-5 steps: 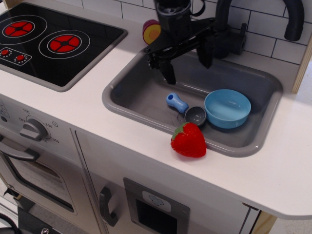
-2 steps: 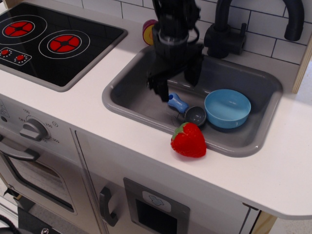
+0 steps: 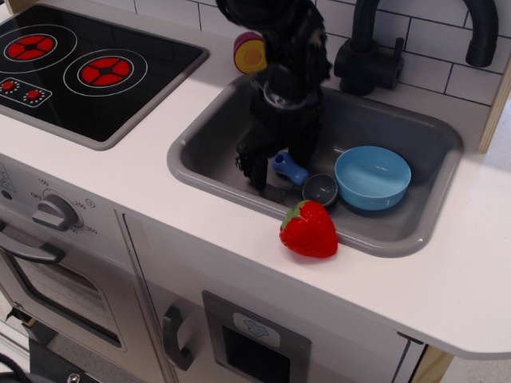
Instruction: Put spoon in bowl sink
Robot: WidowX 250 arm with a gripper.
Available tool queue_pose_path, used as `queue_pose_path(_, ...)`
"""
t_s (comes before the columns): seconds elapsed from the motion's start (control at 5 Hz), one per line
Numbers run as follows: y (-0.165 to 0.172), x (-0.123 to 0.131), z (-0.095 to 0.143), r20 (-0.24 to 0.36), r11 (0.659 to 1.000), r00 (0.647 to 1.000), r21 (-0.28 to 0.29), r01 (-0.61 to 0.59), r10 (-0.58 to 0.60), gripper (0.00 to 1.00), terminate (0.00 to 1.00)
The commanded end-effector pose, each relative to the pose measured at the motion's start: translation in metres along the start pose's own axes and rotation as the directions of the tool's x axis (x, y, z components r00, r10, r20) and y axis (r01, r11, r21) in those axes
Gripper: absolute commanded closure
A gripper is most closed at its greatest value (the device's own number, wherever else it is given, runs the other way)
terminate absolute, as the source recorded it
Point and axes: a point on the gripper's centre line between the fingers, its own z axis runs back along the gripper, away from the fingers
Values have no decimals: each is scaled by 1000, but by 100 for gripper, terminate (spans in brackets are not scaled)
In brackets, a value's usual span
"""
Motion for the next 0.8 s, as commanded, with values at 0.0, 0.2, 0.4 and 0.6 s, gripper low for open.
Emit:
queue_pose_path(0.0, -6, -2, 12, -15, 1000, 1000, -8, 8, -8, 100, 0)
queue_pose_path(0.2, -3, -4, 18, -41, 999, 998, 1, 39, -39, 100, 0)
queue_pose_path(0.4, 0, -4, 26, -39, 998, 997, 13, 65, -65, 100, 0)
queue_pose_path(0.6, 7, -2, 41, -78, 994, 991, 4, 113, -113, 100, 0)
